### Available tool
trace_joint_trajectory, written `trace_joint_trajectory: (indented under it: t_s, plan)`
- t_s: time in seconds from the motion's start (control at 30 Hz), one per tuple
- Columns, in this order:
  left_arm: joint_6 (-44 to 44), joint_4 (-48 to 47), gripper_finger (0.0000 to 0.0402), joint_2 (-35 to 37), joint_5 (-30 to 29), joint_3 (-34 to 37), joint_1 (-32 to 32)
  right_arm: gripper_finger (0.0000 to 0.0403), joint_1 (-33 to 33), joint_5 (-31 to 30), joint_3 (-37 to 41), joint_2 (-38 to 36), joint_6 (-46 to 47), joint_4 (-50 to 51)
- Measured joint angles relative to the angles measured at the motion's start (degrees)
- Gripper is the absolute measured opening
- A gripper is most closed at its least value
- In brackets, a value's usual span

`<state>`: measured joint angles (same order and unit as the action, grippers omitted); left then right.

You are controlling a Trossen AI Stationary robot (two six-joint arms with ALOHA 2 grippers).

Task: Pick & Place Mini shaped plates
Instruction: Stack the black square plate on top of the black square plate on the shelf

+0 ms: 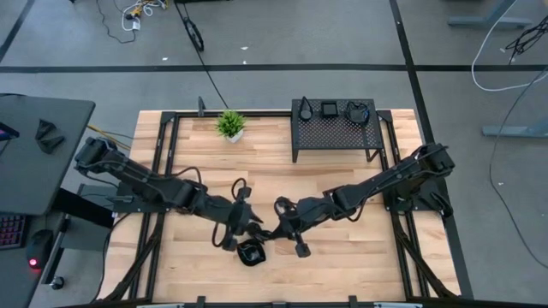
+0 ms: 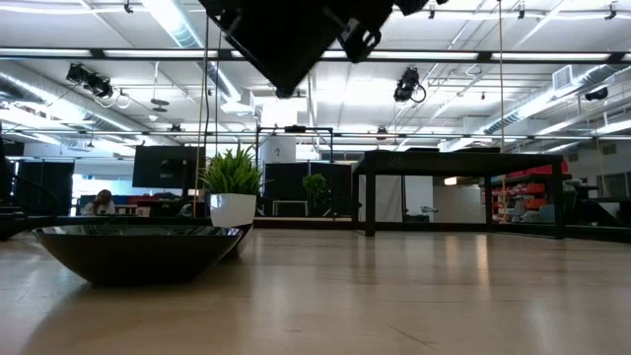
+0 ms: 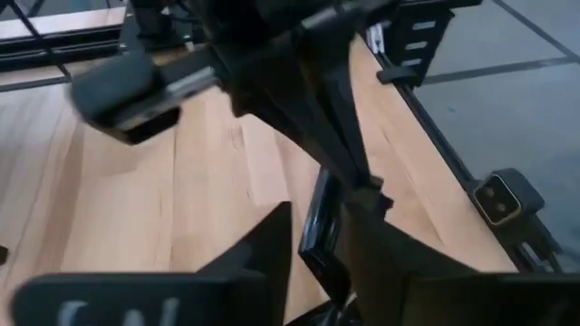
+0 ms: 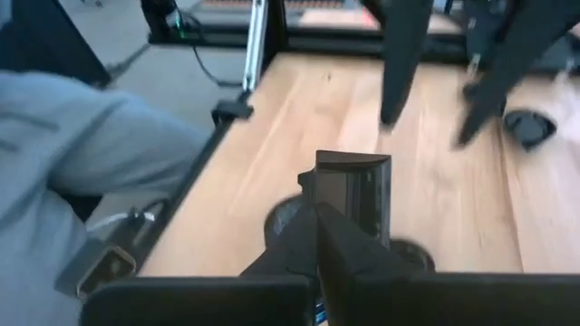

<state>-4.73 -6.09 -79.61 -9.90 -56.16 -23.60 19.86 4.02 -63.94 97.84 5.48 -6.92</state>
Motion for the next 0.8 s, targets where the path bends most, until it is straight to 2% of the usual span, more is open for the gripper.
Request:
trace_joint_trajectory:
  t_s: [0.13, 0.27, 0.4, 0.5, 0.6, 0.67, 0.73, 0.8]
  plan:
    - [-0.98, -1.12, 0.0148, 0.48, 0.29, 0.00, 1.07, 0.0002, 0.90, -2.70, 0.00, -0.08, 0.60, 6.14]
    - [-5.88, -8.44, 0.0172, 2.16, -0.49, -0.07, 1.32, 0.0001, 2.34, -8.13, 0.00, -3.98, 1.57, 18.75]
    - [-11.83, -16.75, 0.0176, 2.21, -7.15, 0.72, 0.61, 0.0001, 3.32, -17.28, -0.36, -11.95, -0.59, 33.11]
    - [-14.80, -16.74, 0.0176, 1.93, -13.06, 4.03, -0.21, 0.0001, 2.52, -25.50, -2.65, -18.61, -2.11, 44.27]
    - [-17.35, -13.10, 0.0177, 1.90, -16.34, 8.12, -0.56, 0.0001, -0.89, -32.65, -5.73, -24.22, -5.12, 54.35]
    - [-18.52, -9.97, 0.0177, 1.90, -16.89, 10.61, -0.51, 0.0000, -4.75, -35.01, -7.72, -26.71, -8.60, 58.31]
    - [-18.71, -6.69, 0.0177, 1.90, -17.06, 12.64, -0.51, 0.0000, -10.44, -35.04, -8.76, -28.66, -15.74, 60.68]
    - [-18.70, -2.84, 0.0177, 1.90, -17.12, 14.19, -0.30, 0.0000, -16.77, -34.57, -8.86, -29.96, -27.08, 60.92]
